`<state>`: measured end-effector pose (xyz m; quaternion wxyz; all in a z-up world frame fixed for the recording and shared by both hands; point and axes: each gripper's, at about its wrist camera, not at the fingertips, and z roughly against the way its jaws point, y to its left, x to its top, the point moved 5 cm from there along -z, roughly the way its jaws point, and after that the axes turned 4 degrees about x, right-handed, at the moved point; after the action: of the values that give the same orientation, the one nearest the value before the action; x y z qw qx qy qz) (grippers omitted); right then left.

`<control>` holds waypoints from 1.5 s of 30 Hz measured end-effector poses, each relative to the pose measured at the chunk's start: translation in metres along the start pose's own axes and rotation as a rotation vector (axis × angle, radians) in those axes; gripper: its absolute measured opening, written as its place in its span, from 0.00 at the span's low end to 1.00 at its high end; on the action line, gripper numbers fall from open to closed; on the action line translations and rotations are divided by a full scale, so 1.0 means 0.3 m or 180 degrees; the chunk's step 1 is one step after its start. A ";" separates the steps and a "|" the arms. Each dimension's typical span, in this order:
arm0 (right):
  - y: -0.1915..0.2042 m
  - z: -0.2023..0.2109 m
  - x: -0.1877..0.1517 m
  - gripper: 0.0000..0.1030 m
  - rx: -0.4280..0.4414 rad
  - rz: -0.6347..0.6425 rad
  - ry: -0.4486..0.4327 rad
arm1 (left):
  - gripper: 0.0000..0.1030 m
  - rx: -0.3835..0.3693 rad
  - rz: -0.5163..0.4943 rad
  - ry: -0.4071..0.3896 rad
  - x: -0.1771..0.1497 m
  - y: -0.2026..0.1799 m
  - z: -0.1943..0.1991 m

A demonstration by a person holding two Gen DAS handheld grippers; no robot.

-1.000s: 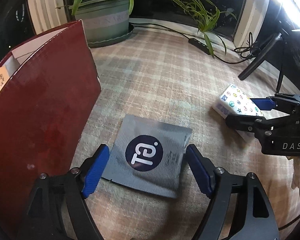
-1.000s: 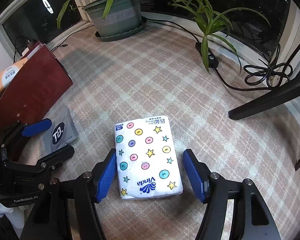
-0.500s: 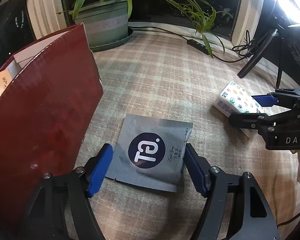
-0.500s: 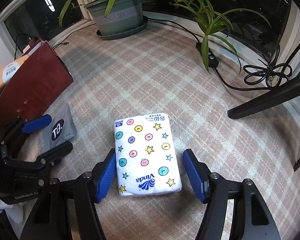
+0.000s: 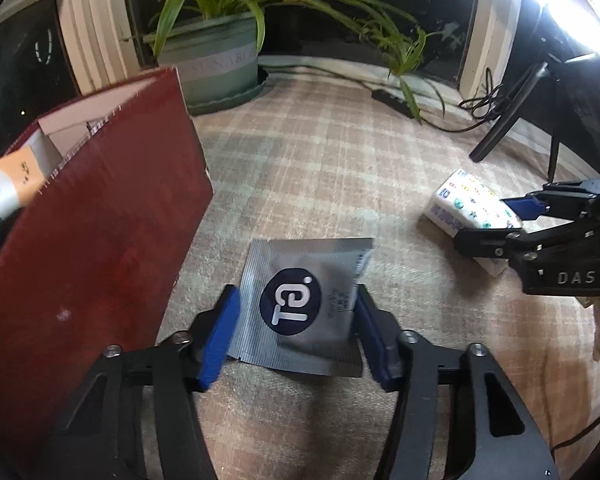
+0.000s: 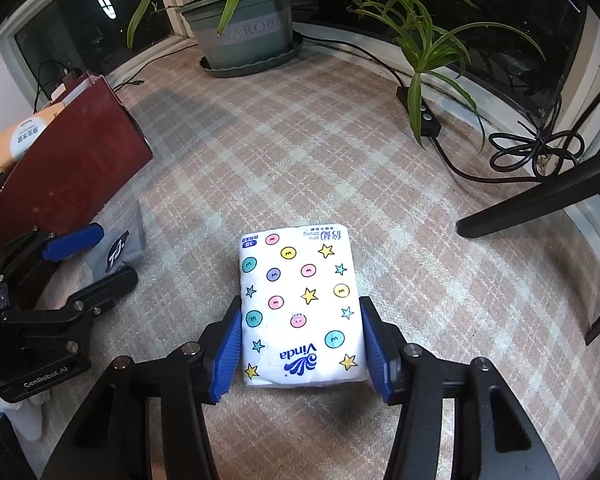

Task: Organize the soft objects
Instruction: 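Close the left tool on the grey packet while the right tool grasps the tissue pack, then carry the grey packet and tissue pack with both tools over the box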

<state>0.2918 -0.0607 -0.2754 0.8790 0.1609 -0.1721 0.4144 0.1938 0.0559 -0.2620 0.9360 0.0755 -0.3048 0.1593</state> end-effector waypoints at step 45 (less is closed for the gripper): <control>0.121 0.260 0.022 0.47 0.0177 0.0051 -0.0487 | 0.09 -0.0662 0.0324 -0.0605 0.034 0.039 0.431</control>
<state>0.2541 -0.0675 -0.1982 0.8552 0.2151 -0.2284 0.4125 0.1268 0.0387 -0.1516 0.8964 -0.0227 -0.4103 0.1663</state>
